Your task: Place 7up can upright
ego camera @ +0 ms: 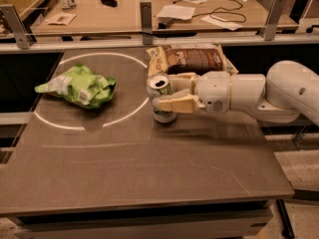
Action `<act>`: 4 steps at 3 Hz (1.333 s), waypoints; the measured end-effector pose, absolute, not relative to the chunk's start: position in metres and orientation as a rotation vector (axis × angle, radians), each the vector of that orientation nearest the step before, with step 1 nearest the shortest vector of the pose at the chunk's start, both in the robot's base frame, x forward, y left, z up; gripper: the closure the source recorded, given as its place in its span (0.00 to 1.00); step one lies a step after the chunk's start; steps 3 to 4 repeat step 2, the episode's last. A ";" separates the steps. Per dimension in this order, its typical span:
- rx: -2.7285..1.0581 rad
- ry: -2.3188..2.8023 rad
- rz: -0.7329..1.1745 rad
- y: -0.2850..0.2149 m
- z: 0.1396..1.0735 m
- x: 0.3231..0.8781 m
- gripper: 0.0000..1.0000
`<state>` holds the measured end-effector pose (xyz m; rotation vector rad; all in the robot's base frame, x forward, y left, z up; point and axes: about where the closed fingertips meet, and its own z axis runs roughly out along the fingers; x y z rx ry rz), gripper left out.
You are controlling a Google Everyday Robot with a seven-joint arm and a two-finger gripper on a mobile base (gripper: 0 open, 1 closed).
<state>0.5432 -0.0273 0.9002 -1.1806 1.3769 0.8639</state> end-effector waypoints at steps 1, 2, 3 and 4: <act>-1.106 1.379 0.926 -0.027 0.889 0.542 1.00; -1.058 1.344 0.968 -0.028 0.885 0.543 0.84; -1.058 1.344 0.968 -0.028 0.885 0.543 0.84; -1.058 1.344 0.968 -0.028 0.885 0.543 0.84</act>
Offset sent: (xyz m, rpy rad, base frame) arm 0.0036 -0.0089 -0.0228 0.2149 0.0523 -0.0145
